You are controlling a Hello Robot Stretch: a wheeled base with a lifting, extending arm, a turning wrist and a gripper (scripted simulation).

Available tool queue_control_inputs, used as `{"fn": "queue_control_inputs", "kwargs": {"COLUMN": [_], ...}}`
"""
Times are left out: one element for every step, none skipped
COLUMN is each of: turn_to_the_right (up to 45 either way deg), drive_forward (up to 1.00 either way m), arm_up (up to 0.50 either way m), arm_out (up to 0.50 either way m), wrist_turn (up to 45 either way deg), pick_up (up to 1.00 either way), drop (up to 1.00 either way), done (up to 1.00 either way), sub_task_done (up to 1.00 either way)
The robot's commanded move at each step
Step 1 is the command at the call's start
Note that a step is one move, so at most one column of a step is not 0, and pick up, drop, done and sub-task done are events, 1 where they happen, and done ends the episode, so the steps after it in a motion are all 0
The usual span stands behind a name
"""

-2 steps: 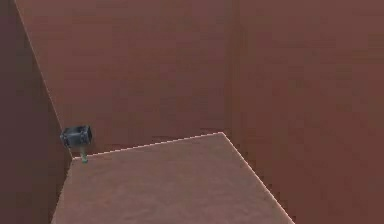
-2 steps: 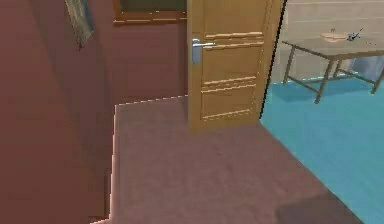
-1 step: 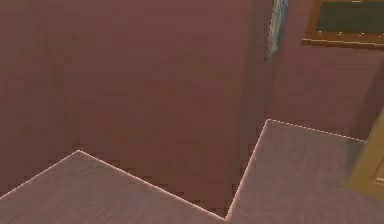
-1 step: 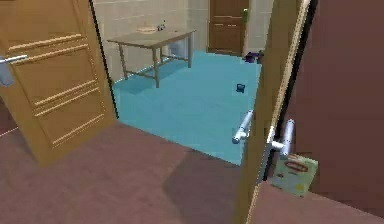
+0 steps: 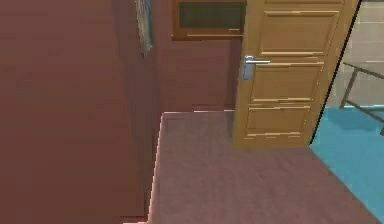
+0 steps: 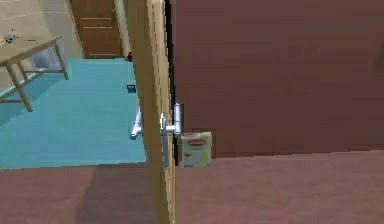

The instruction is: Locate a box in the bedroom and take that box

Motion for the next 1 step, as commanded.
{"fn": "queue_control_inputs", "kwargs": {"turn_to_the_right": [45.0], "drive_forward": [0.00], "arm_up": [0.00], "arm_out": [0.00], "wrist_turn": [0.0], "pick_up": [0.00], "drop": [0.00], "done": [0.00], "sub_task_done": [0.00]}}
